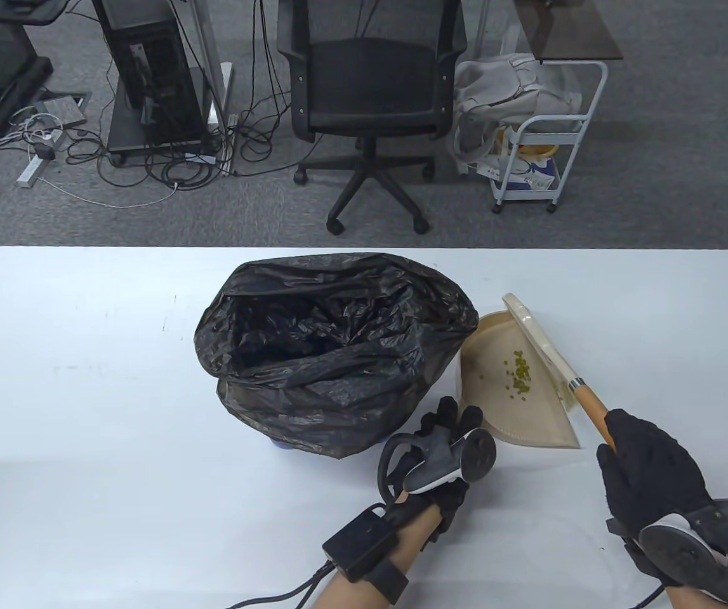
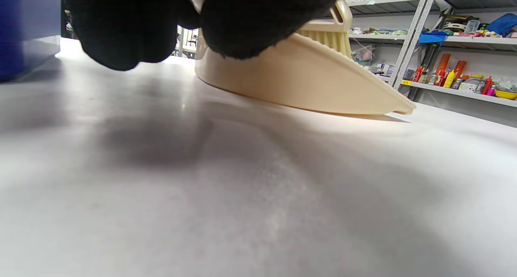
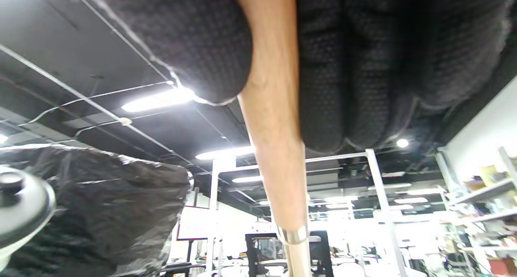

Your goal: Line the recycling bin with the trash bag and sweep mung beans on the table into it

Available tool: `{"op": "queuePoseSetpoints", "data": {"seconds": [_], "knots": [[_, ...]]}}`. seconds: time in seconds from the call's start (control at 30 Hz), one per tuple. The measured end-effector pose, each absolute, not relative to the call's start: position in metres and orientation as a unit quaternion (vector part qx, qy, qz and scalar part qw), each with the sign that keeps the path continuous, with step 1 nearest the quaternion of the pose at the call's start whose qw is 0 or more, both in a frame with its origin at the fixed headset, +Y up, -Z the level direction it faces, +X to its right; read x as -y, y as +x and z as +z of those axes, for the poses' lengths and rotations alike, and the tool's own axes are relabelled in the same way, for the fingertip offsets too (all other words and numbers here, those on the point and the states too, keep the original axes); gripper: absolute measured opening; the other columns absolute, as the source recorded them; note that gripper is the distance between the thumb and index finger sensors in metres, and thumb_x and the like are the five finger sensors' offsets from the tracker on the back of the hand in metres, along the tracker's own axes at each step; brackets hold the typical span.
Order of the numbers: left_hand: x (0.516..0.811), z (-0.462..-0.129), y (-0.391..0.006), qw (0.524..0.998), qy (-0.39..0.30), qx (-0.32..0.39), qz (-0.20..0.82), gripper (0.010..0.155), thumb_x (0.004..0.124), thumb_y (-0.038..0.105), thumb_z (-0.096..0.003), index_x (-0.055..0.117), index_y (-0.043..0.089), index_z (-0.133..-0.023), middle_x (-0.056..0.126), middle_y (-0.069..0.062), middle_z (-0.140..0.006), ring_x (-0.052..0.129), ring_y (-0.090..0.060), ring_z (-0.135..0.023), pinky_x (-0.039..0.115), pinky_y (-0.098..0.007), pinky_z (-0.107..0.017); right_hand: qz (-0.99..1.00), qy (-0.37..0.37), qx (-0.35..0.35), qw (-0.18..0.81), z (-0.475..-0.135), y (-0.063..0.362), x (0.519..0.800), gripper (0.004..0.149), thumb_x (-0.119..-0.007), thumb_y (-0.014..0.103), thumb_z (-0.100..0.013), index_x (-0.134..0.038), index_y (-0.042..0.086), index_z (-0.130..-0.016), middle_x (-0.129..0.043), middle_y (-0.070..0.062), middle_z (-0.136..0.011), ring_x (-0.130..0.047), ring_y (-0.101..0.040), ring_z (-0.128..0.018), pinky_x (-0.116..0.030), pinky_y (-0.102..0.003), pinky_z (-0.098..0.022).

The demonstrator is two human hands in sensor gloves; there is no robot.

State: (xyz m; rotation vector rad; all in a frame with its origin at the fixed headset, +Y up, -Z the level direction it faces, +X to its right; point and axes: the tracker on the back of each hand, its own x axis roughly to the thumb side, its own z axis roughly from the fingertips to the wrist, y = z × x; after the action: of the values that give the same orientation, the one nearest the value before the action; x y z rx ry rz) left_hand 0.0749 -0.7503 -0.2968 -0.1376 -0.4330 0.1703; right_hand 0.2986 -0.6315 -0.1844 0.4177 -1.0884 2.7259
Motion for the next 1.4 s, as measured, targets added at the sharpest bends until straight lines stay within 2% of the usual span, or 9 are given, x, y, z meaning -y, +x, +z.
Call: {"op": "queuePoseSetpoints", "data": {"seconds": [0.2, 0.37, 0.57, 0.73, 1.03, 1.23, 1.4], "knots": [[0.750, -0.296, 0.075, 0.971, -0.067, 0.215, 0.083, 0.072, 0.083, 0.005, -0.0492, 0.050, 0.013, -0.113, 0.048, -0.035, -0.117, 0.073, -0.066, -0.095, 0.077, -0.067, -0.064, 0.900, 0.164, 0.390, 0.109, -0.178, 0.300, 0.626, 0.054, -0.085, 0.027, -0.045, -0.086, -0.003, -0.091, -0.100, -0.029, -0.071, -0.103, -0.051, -0.062, -0.084, -0.062, -0.045], [0.750, -0.296, 0.075, 0.971, -0.066, 0.215, 0.082, 0.072, 0.083, 0.005, -0.0492, 0.050, 0.013, -0.113, 0.049, -0.034, -0.117, 0.074, -0.066, -0.095, 0.077, -0.067, -0.064, 0.904, 0.125, 0.396, 0.100, -0.180, 0.310, 0.624, 0.054, -0.086, 0.027, -0.045, -0.087, -0.004, -0.090, -0.101, -0.030, -0.070, -0.103, -0.051, -0.061, -0.084, -0.062, -0.045], [0.750, -0.296, 0.075, 0.971, -0.067, 0.213, 0.081, 0.072, 0.083, 0.004, -0.0492, 0.050, 0.013, -0.113, 0.048, -0.034, -0.117, 0.074, -0.065, -0.095, 0.077, -0.067, -0.065, 0.923, 0.077, 0.368, 0.079, -0.191, 0.318, 0.632, 0.054, -0.086, 0.027, -0.046, -0.087, -0.005, -0.089, -0.101, -0.031, -0.069, -0.103, -0.052, -0.060, -0.084, -0.063, -0.044], [0.750, -0.296, 0.076, 0.971, -0.067, 0.213, 0.079, 0.072, 0.083, 0.004, -0.0492, 0.050, 0.013, -0.113, 0.049, -0.034, -0.117, 0.074, -0.066, -0.095, 0.077, -0.067, -0.065, 0.921, 0.109, 0.351, 0.125, -0.194, 0.315, 0.635, 0.054, -0.087, 0.027, -0.045, -0.087, -0.005, -0.089, -0.101, -0.031, -0.068, -0.104, -0.051, -0.059, -0.085, -0.062, -0.043], [0.749, -0.296, 0.075, 0.972, -0.069, 0.213, 0.079, 0.072, 0.083, 0.004, -0.0492, 0.050, 0.013, -0.113, 0.049, -0.034, -0.117, 0.074, -0.065, -0.095, 0.077, -0.067, -0.064, 0.899, 0.155, 0.379, 0.158, -0.182, 0.306, 0.627, 0.054, -0.086, 0.028, -0.045, -0.087, -0.004, -0.089, -0.102, -0.030, -0.068, -0.104, -0.050, -0.059, -0.085, -0.062, -0.043], [0.749, -0.296, 0.075, 0.971, -0.073, 0.212, 0.080, 0.072, 0.083, 0.004, -0.0490, 0.050, 0.013, -0.113, 0.049, -0.034, -0.117, 0.074, -0.066, -0.095, 0.077, -0.067, -0.064, 0.901, 0.118, 0.401, 0.121, -0.180, 0.316, 0.622, 0.054, -0.087, 0.027, -0.045, -0.088, -0.004, -0.089, -0.102, -0.030, -0.068, -0.104, -0.051, -0.059, -0.085, -0.062, -0.043], [0.749, -0.296, 0.076, 0.972, -0.072, 0.212, 0.075, 0.072, 0.083, 0.004, -0.0490, 0.050, 0.013, -0.113, 0.049, -0.034, -0.117, 0.075, -0.065, -0.095, 0.077, -0.067, -0.064, 0.917, 0.067, 0.383, 0.092, -0.186, 0.324, 0.625, 0.054, -0.087, 0.027, -0.045, -0.088, -0.005, -0.088, -0.102, -0.030, -0.067, -0.104, -0.051, -0.058, -0.085, -0.063, -0.043]]}}
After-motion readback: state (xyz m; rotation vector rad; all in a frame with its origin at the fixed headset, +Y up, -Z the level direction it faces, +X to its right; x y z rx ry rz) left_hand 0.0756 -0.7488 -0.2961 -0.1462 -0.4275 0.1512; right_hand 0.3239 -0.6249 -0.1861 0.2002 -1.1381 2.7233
